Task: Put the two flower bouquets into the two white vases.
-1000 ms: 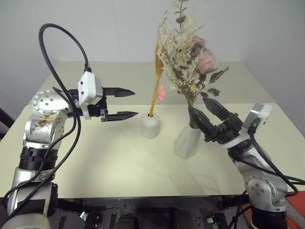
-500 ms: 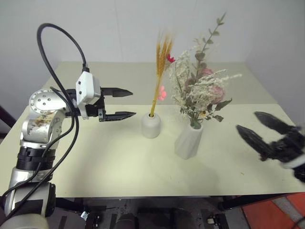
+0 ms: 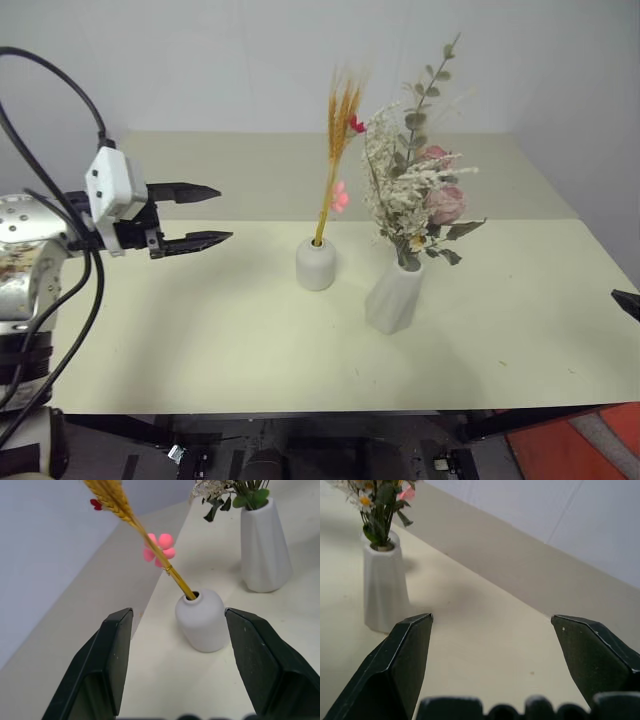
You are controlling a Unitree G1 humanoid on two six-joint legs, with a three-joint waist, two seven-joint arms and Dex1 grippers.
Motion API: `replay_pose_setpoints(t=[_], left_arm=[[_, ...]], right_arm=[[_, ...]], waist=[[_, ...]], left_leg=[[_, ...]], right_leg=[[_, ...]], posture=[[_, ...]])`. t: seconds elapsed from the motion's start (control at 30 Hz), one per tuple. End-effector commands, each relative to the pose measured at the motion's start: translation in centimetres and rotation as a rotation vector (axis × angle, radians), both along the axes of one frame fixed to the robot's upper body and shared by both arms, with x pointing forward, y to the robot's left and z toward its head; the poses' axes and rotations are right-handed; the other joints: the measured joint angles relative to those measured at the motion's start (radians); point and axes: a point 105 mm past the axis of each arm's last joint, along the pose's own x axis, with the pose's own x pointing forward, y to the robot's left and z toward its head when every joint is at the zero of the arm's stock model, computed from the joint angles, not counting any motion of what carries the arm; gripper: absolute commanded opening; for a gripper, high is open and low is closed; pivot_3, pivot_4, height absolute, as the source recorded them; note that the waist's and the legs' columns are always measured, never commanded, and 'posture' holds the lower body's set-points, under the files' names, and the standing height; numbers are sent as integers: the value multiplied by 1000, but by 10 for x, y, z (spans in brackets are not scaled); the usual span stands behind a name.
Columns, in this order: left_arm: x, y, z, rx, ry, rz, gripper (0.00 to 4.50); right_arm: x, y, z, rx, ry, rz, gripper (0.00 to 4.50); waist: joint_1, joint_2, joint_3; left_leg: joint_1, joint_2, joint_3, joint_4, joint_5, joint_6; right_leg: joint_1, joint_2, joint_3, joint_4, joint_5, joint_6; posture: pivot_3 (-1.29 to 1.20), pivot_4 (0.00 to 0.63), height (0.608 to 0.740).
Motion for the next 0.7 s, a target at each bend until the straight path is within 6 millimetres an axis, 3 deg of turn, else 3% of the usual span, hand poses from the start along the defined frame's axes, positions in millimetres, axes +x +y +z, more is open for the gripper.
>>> replay_pose_setpoints(t=[0.03,0.17,0.33,0.53,0.7], left_arm=[[-13,8,18,2,-40,31,3184],[-22,18,21,37,-14,84,3184],[-33,33,17,52,9,156,3184],[-44,53,23,51,1,262,3184],[-52,57,20,63,11,278,3184]], right_arm=[[1,6,9,-37,-52,34,4467],[12,9,6,-42,-39,74,4467],[24,8,-16,-157,45,49,4467],[37,15,-7,-127,6,87,4467],[49,15,-8,-132,2,109,4467]], waist=[[-1,0,0],[-2,0,0],[0,0,0],[0,0,0],[0,1,0]], left_leg=[[0,0,0,0,0,0],[1,0,0,0,0,0],[1,1,1,0,0,0],[1,1,1,0,0,0],[2,1,2,-1,0,0]], right_leg=[[0,0,0,0,0,0],[0,0,0,0,-1,2],[0,0,0,0,-1,1],[0,0,0,0,-1,1],[0,0,0,0,-2,0]], posture=[[0,150,740],[0,150,740],[0,150,740],[0,150,740],[0,150,740]])
